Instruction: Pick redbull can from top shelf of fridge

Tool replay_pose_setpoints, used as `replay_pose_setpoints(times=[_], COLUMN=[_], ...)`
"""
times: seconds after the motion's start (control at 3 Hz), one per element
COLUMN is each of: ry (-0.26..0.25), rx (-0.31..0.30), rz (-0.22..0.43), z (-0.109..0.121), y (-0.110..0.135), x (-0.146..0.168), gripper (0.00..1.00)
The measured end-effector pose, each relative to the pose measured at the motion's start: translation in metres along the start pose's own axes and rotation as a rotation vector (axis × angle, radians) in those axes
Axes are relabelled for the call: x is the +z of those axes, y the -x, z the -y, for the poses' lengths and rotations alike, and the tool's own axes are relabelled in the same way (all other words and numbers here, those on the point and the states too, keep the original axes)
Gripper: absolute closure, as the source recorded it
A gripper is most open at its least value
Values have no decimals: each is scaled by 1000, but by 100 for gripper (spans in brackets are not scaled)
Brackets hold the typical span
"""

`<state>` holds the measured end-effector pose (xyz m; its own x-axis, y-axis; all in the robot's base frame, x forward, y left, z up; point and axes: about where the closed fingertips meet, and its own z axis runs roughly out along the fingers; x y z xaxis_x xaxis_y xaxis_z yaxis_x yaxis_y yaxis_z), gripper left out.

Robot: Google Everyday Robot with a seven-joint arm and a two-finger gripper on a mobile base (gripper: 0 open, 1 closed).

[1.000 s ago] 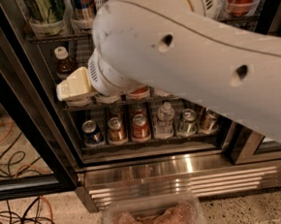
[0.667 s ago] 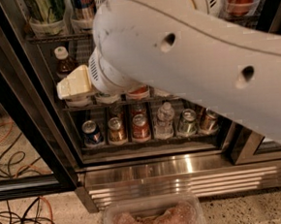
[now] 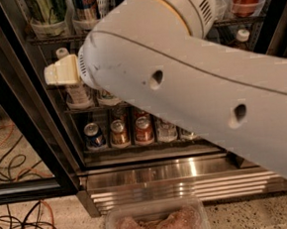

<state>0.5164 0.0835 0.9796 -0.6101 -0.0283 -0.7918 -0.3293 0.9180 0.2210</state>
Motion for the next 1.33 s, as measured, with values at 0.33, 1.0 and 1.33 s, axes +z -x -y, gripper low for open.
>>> replay_pose_setpoints(times=[0.33, 1.0, 1.33], ry=[-24, -83, -78], rx=[8, -24, -59], rz=[90, 191, 223], z=[-2, 6, 2], y=[21, 45, 58], x=[5, 16, 17], gripper=[0, 0, 2])
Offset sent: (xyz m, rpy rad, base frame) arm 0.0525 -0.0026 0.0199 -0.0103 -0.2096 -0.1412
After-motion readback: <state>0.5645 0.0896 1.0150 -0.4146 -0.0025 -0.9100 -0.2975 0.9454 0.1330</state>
